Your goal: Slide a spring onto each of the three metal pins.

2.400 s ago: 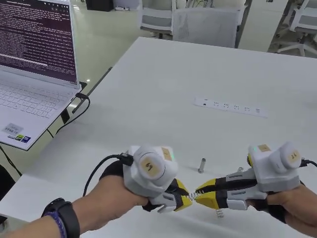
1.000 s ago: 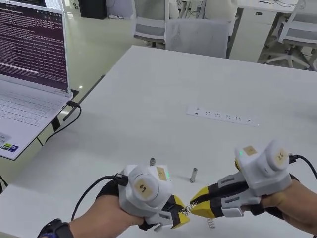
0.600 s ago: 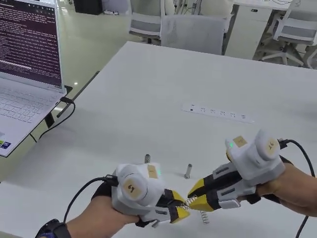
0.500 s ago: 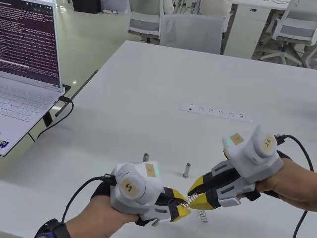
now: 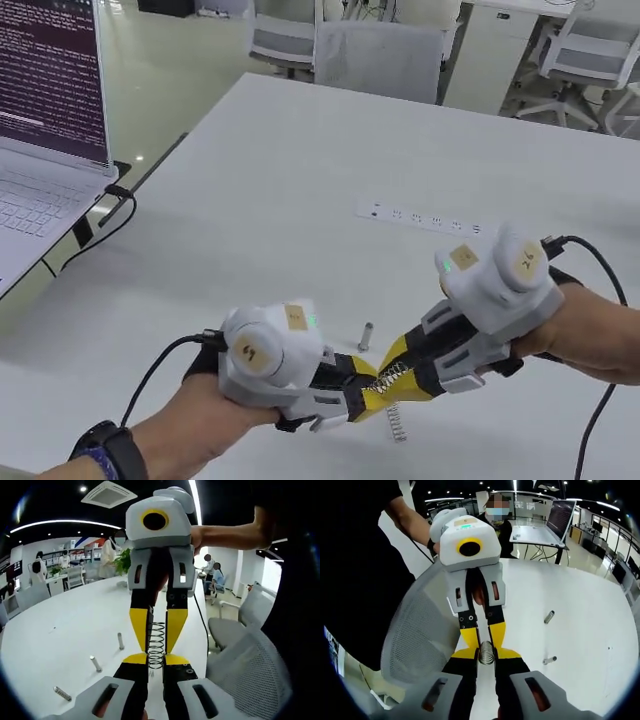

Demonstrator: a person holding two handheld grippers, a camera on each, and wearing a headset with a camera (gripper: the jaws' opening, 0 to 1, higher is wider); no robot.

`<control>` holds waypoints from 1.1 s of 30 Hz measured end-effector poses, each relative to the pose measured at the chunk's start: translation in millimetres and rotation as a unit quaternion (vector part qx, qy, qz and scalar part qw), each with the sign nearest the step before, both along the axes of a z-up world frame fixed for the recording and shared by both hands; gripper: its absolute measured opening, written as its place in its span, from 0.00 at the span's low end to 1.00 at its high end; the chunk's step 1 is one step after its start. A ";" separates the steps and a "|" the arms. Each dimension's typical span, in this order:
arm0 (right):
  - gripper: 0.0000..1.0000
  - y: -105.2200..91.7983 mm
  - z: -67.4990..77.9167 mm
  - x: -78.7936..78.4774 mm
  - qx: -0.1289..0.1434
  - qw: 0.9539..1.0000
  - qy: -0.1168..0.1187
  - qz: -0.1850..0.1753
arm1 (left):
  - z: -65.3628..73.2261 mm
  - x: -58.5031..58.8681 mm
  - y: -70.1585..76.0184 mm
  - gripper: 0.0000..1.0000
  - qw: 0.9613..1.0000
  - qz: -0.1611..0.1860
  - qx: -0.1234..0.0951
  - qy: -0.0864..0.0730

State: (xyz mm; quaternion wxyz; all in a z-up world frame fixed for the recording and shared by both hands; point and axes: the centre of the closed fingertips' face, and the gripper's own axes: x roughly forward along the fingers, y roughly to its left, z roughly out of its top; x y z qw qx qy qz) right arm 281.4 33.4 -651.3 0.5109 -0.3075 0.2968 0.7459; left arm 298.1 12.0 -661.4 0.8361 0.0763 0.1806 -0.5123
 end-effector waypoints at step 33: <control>0.08 -6.5 -5.5 8.0 -0.052 0.997 -0.045 0.042 | -3.9 8.4 -7.9 0.03 1.000 -0.002 0.004 -0.002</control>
